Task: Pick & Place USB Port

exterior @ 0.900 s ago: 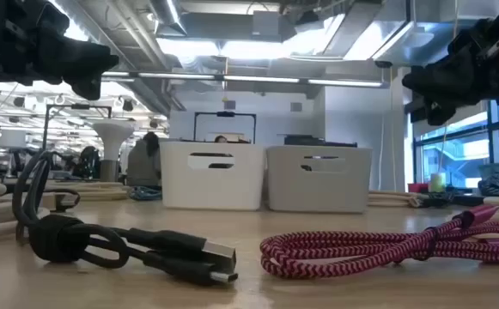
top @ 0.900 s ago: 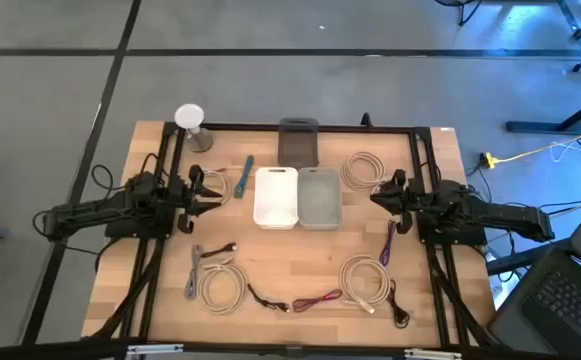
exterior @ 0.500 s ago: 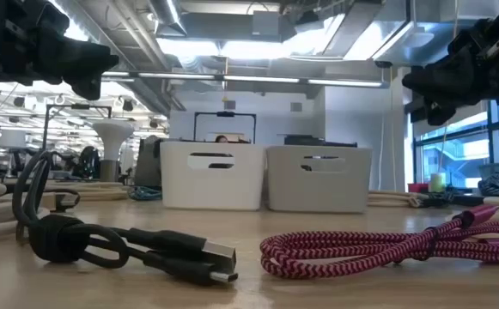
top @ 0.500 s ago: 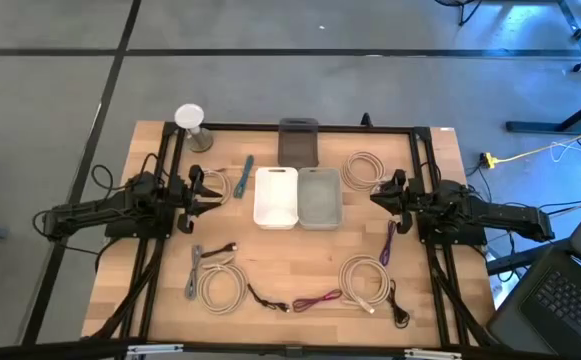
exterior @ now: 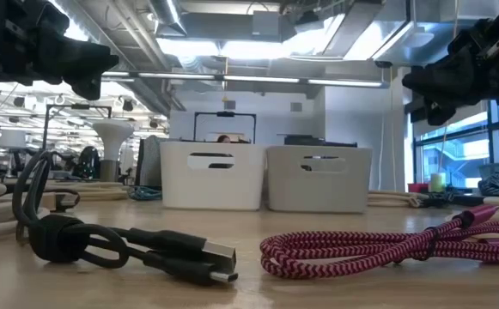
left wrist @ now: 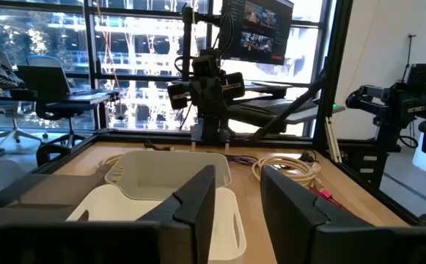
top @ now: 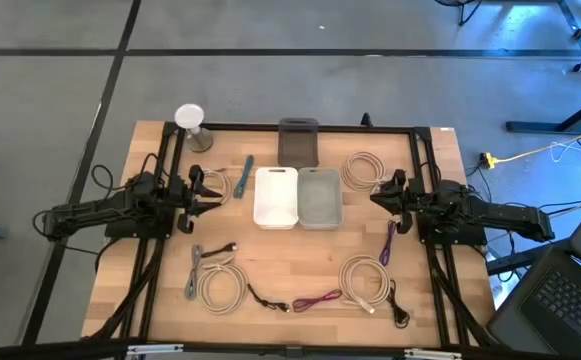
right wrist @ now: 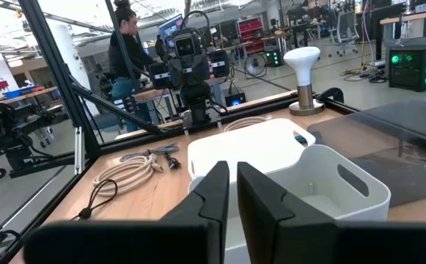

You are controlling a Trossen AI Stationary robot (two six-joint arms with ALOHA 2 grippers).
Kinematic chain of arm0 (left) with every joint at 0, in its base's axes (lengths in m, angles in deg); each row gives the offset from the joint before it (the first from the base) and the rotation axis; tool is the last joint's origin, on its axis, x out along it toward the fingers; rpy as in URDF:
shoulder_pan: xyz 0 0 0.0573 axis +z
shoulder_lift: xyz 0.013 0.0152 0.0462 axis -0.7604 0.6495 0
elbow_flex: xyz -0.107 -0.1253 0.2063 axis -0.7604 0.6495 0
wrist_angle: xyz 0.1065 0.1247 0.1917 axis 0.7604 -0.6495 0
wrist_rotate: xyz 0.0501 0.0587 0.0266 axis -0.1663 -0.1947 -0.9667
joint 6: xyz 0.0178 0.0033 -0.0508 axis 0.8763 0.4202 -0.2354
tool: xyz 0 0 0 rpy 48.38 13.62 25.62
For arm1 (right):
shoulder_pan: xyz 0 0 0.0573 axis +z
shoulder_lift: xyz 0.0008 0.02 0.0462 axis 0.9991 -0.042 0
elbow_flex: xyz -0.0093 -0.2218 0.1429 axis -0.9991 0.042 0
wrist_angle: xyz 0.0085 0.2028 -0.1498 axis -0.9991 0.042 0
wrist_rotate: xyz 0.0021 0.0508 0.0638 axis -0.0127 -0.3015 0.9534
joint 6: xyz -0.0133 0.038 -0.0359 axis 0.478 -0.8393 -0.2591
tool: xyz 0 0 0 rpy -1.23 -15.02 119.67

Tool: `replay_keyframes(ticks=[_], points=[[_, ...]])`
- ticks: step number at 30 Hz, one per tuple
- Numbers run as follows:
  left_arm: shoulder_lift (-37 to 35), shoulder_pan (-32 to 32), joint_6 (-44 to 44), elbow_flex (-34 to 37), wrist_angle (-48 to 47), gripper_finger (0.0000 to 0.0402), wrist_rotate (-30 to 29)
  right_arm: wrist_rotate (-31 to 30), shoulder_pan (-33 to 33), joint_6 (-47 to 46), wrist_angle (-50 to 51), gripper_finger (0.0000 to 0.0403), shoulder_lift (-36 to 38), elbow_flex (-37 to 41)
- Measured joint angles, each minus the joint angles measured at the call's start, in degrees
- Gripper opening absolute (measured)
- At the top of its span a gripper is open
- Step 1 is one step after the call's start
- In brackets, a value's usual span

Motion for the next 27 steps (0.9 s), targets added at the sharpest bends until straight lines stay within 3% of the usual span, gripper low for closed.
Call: replay_keyframes(ticks=[17,27], points=[[0.0,0.0,0.0,0.0,0.0,0.0102,0.0,-1.7,0.0,0.0,-1.9,0.0033,0.0,0.0],[0.0,0.0,-0.6,0.0,0.1,0.0102,-0.4,-2.9,0.0,-5.2,-5.9,0.0033,0.0,0.0]])
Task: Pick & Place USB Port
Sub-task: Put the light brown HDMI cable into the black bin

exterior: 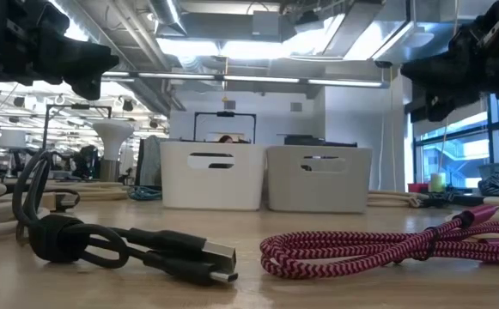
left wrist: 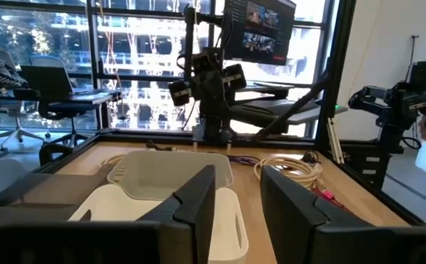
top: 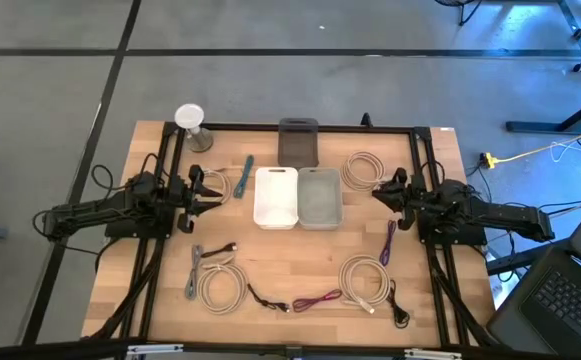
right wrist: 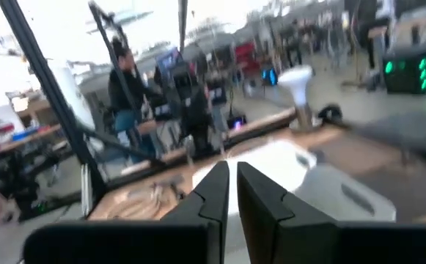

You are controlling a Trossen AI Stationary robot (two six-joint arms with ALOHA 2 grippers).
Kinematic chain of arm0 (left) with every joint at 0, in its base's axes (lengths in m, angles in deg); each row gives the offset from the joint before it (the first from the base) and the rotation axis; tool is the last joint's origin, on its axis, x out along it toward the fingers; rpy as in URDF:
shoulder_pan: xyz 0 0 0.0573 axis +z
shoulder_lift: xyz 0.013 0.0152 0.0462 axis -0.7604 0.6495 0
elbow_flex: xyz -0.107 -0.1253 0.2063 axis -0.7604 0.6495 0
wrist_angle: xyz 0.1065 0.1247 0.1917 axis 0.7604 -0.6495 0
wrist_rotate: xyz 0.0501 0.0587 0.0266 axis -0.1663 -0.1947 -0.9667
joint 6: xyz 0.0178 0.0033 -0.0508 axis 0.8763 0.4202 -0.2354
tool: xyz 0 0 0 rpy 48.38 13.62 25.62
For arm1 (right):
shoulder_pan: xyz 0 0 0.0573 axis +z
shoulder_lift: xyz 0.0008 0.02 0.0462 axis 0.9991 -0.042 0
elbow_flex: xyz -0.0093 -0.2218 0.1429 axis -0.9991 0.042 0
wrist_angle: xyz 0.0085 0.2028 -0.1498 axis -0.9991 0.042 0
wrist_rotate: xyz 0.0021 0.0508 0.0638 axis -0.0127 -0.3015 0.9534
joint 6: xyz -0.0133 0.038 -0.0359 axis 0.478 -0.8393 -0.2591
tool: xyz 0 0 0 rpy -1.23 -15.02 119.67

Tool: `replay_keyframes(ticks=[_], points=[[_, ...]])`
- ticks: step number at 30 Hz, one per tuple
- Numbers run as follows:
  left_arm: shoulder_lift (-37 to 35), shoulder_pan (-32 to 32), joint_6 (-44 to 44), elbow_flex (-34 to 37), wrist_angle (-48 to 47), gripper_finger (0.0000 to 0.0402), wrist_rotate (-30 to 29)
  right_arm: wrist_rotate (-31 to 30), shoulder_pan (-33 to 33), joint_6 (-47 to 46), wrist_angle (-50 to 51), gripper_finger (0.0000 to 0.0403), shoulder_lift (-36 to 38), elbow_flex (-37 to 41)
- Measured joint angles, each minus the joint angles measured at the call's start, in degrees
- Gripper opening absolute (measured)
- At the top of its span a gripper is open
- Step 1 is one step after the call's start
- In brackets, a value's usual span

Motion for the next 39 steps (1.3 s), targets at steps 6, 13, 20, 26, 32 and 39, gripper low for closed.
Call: replay_keyframes(ticks=[6,13,20,26,32,39], points=[[0.0,0.0,-7.4,0.0,0.1,0.0102,0.1,-0.3,0.0,6.9,-11.3,0.0033,0.0,0.0],[0.0,0.0,-7.6,0.0,9.1,0.0102,-11.8,2.2,0.0,9.8,-17.4,0.0033,0.0,0.0],[0.8,0.0,-7.1,0.0,13.7,0.0102,-16.8,6.0,0.0,15.5,-27.8,0.0033,-5.2,-0.8],[4.2,0.3,-7.1,0.0,13.7,0.0102,-13.1,6.5,0.0,15.4,-21.3,0.0033,-17.4,-9.3],[7.8,2.6,-8.9,-0.2,13.4,0.0102,-11.6,5.6,0.0,17.8,0.6,0.0033,-29.2,-24.4],[9.8,5.6,-8.6,-2.8,13.8,0.0102,-9.9,-3.1,-0.5,21.3,28.9,0.0033,-35.7,-38.3]])
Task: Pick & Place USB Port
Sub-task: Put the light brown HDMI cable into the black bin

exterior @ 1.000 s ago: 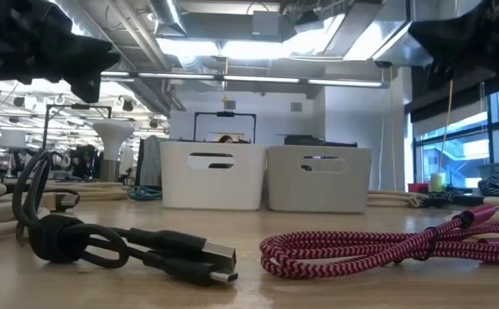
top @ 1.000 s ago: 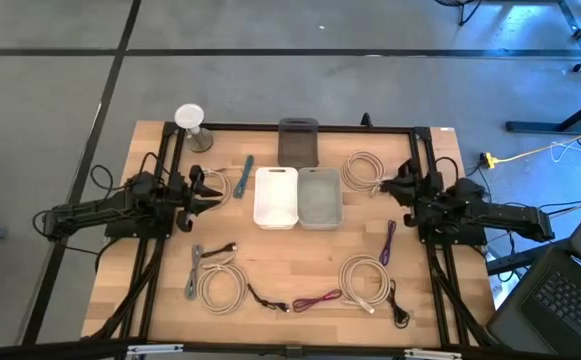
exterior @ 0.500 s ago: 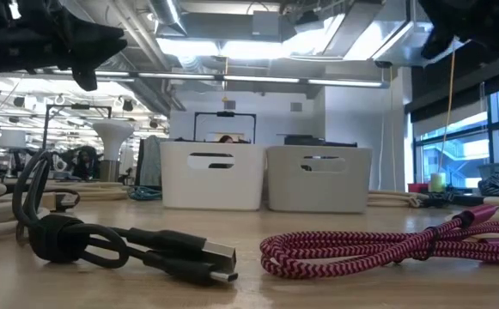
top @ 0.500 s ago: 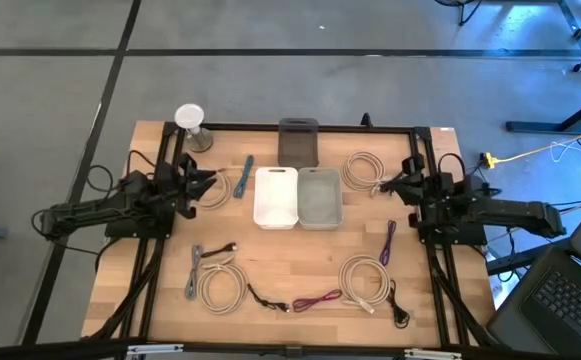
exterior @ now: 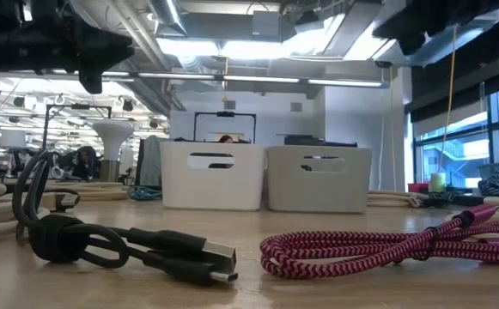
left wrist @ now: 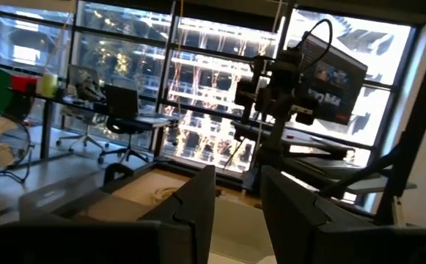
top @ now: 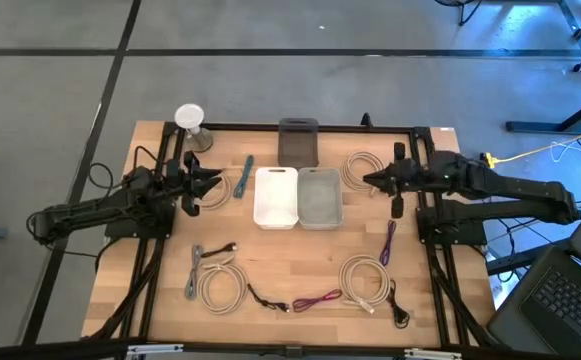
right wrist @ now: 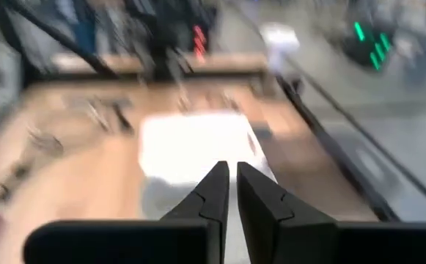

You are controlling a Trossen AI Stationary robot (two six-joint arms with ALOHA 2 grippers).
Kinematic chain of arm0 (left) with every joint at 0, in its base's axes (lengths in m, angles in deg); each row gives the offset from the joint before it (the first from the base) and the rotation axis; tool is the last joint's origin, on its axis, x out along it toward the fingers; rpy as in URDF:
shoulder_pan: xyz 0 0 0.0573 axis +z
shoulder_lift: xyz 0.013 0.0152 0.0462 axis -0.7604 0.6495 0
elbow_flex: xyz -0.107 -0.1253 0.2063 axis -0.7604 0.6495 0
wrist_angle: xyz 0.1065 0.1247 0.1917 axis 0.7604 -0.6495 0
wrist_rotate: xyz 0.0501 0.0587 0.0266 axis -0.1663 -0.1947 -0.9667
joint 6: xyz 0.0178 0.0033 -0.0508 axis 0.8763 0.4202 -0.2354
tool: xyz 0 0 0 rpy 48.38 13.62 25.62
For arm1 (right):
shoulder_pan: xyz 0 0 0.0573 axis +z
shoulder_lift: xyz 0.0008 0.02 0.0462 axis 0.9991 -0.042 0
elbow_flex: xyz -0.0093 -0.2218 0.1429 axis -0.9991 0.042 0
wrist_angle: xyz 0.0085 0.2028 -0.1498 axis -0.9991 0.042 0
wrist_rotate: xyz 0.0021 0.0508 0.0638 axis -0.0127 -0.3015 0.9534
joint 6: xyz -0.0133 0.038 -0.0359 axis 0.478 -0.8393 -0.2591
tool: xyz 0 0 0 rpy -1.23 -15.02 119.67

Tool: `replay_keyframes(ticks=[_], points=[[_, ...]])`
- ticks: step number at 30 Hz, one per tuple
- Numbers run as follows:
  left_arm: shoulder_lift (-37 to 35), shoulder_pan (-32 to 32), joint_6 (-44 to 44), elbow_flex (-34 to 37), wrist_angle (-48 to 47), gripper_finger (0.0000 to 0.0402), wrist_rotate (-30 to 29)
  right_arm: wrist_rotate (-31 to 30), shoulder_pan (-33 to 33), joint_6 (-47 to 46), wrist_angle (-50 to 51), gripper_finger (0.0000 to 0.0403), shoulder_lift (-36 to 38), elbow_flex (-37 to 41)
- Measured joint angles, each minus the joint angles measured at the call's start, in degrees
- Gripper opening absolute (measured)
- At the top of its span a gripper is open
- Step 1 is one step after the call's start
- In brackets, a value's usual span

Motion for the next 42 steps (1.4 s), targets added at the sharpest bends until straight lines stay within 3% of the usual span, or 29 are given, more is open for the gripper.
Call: replay_keyframes(ticks=[6,11,17,26,28,31,34,37,42], points=[[4.1,1.7,3.5,-1.2,0.4,0.0102,-0.1,-3.9,-1.7,-5.7,8.6,0.0033,-2.9,-2.7],[6.4,1.9,6.6,-1.2,0.4,0.0102,-1.1,-12.1,-4.2,-5.1,13.3,0.0033,-6.6,-2.7],[6.6,1.6,2.7,-1.2,0.4,0.0102,0.2,-11.6,-7.6,-5.7,18.3,0.0033,-12.3,-2.7],[6.6,1.6,2.7,-1.2,0.4,0.0102,0.2,-4.3,-13.4,-2.8,18.3,0.0039,-18.2,-2.7],[6.6,1.5,-0.6,-1.2,0.5,0.0102,-4.1,-2.4,-14.6,-2.2,18.4,0.0051,-19.6,-2.7],[6.7,1.7,-9.9,-1.2,0.1,0.0102,-17.4,-1.2,-16.1,-1.5,19.4,0.0076,-22.3,-2.7],[6.7,1.7,-13.2,-1.2,0.1,0.0102,-26.0,-1.1,-17.2,-0.5,20.5,0.0106,-25.2,-2.7],[6.7,1.7,-13.4,-1.2,0.0,0.0102,-30.3,-1.1,-18.2,1.4,19.7,0.0133,-28.4,-2.7],[6.7,1.7,-13.4,-1.2,0.0,0.0102,-30.7,-1.1,-19.5,3.5,17.4,0.0163,-34.3,-2.7]])
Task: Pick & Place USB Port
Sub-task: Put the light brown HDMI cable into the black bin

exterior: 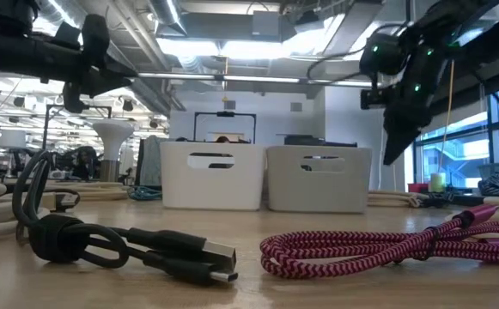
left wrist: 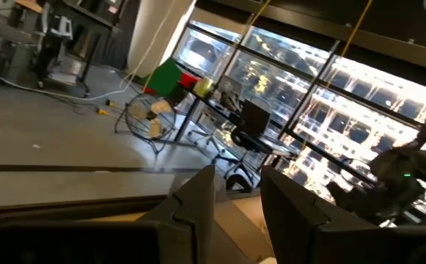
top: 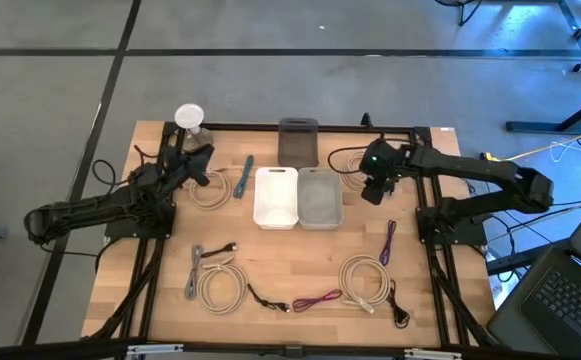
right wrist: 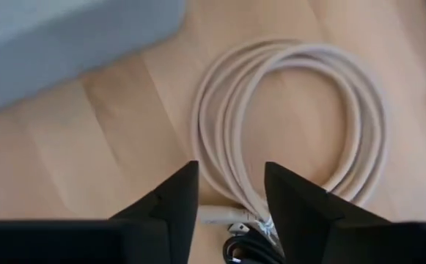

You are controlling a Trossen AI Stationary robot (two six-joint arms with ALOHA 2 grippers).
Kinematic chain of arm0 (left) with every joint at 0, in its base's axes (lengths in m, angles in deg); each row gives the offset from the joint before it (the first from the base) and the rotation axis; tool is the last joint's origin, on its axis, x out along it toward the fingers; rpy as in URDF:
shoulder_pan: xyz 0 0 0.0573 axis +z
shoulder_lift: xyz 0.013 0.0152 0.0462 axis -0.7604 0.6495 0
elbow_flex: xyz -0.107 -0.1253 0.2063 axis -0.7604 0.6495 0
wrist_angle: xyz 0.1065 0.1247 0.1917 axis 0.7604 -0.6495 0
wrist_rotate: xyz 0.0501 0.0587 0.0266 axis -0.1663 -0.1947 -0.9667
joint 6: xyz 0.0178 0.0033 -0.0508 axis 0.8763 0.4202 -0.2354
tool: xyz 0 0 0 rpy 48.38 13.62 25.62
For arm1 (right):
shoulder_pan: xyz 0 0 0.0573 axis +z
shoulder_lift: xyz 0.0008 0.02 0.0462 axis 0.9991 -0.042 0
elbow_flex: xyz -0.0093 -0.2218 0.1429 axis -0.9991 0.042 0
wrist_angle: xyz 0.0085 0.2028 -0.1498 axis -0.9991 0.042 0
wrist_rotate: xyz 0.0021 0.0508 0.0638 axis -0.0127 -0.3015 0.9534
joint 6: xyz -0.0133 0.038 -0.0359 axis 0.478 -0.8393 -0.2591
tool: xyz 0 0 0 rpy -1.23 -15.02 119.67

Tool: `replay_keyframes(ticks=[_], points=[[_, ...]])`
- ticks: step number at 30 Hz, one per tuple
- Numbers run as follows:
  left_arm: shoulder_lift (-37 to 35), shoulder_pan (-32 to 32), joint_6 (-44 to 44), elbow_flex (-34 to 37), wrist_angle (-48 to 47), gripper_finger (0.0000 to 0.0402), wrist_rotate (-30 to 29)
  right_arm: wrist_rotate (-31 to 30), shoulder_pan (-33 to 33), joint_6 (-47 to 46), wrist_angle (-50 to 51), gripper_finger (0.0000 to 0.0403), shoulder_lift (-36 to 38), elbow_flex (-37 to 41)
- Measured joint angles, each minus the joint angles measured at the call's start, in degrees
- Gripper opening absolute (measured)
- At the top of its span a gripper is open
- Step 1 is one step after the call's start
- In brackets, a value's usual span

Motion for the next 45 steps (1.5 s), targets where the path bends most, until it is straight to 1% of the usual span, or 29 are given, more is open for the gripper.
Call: replay_keyframes(ticks=[5,13,18,21,24,28,29,34,36,41,45], points=[[0.0,0.0,0.0,0.0,0.0,0.0102,0.0,0.0,-0.6,3.4,-0.9,0.0179,-6.2,0.0],[0.0,0.0,0.0,0.0,0.0,0.0102,0.1,-0.3,-0.7,6.4,-6.6,0.0181,-14.5,0.0],[0.0,0.0,0.0,0.0,0.0,0.0102,0.1,-0.9,-0.7,7.4,-9.1,0.0180,-17.4,-0.3],[0.0,0.0,0.0,0.0,0.0,0.0102,0.1,-2.9,-0.7,7.2,-9.4,0.0164,-17.8,-0.3],[0.0,0.0,0.0,0.0,0.0,0.0102,0.1,-3.3,-0.7,7.1,-9.3,0.0124,-17.9,-0.3],[0.0,0.0,0.0,0.0,0.0,0.0102,0.1,-3.6,-0.7,6.9,-8.9,0.0035,-17.8,-0.2],[0.0,0.0,0.0,0.0,0.0,0.0102,0.1,-3.6,-0.7,6.9,-8.8,0.0023,-17.8,-0.2],[0.0,0.0,0.0,0.0,0.0,0.0102,0.1,-4.2,-0.7,4.2,-7.2,0.0021,-17.0,-0.1],[0.0,0.0,0.0,0.0,0.0,0.0102,0.1,-6.3,-0.7,3.1,-4.6,0.0021,-15.4,0.2],[0.0,0.0,0.0,0.0,0.0,0.0102,0.1,-9.1,-0.5,0.8,-0.3,0.0021,-7.8,-0.9],[0.0,0.0,0.0,0.0,0.0,0.0102,0.1,-9.5,0.4,-1.9,2.3,0.0021,-1.5,-3.6]])
